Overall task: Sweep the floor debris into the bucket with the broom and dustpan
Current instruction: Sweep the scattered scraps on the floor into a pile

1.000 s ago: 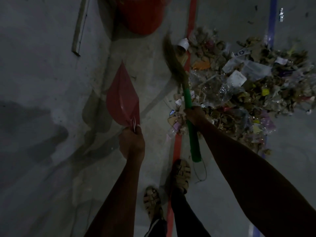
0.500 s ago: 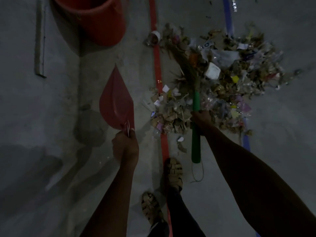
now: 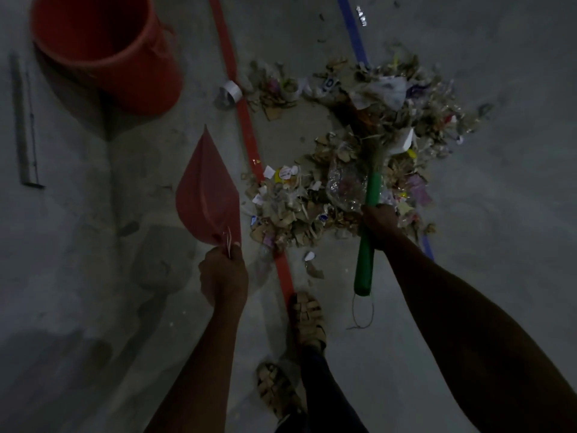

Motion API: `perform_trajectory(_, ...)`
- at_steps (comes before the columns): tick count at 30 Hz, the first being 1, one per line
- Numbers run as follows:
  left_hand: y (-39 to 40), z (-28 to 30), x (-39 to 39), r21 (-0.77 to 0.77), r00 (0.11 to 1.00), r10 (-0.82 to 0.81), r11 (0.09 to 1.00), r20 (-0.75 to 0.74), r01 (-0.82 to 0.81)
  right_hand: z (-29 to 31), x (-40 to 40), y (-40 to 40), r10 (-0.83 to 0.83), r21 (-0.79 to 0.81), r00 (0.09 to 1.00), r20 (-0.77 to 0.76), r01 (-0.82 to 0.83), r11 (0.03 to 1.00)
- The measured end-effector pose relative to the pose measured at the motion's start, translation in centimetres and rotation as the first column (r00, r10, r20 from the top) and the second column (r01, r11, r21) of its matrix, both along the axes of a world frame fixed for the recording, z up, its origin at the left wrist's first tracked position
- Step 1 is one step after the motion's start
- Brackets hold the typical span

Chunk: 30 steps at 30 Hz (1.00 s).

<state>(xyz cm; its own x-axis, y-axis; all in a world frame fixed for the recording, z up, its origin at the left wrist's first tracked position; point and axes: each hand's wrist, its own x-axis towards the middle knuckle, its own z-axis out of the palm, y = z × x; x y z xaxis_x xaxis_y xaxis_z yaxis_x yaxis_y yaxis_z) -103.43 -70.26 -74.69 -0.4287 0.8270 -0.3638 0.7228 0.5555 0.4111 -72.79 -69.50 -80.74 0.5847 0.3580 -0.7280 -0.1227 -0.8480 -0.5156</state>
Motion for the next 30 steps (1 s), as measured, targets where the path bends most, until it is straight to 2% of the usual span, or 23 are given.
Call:
perform_trajectory(5,-0.3,1.0,0.0,0.010,1.000,0.009,1.000,0.022,-0.009,2.0,-2.5,-0.8,0.101,0.057,0.990,0.096,-0.107,0.993)
perform_trajectory(10,-1.2,1.8,-0.9,0.033,1.000,0.014,0.999,0.020,-0.015,2.4,-5.8,-2.3,0.181,0.103,0.983,0.027,-0.183,0.978)
perform_trajectory(14,-3.1,2.0,-2.0,0.053,0.999,0.012,0.998,0.032,-0.014,2.0,-8.5,-3.8,0.185,0.116,0.983,-0.023,-0.181,0.977)
perform_trajectory(20,-7.8,1.9,-3.5,0.054,0.998,0.036,0.998,0.042,-0.038,2.4,-11.8,-8.9,0.240,0.122,0.971,-0.009,-0.237,0.964)
perform_trajectory(25,-12.6,2.0,-4.4,0.028,0.998,0.053,0.998,0.024,-0.054,2.6,-14.4,-13.7,0.368,0.088,0.930,0.020,-0.368,0.926)
perform_trajectory(30,-17.0,2.0,-4.6,0.002,0.992,0.126,0.992,0.005,-0.126,1.3,-16.0,-17.5,0.584,0.075,0.803,0.119,-0.594,0.801)
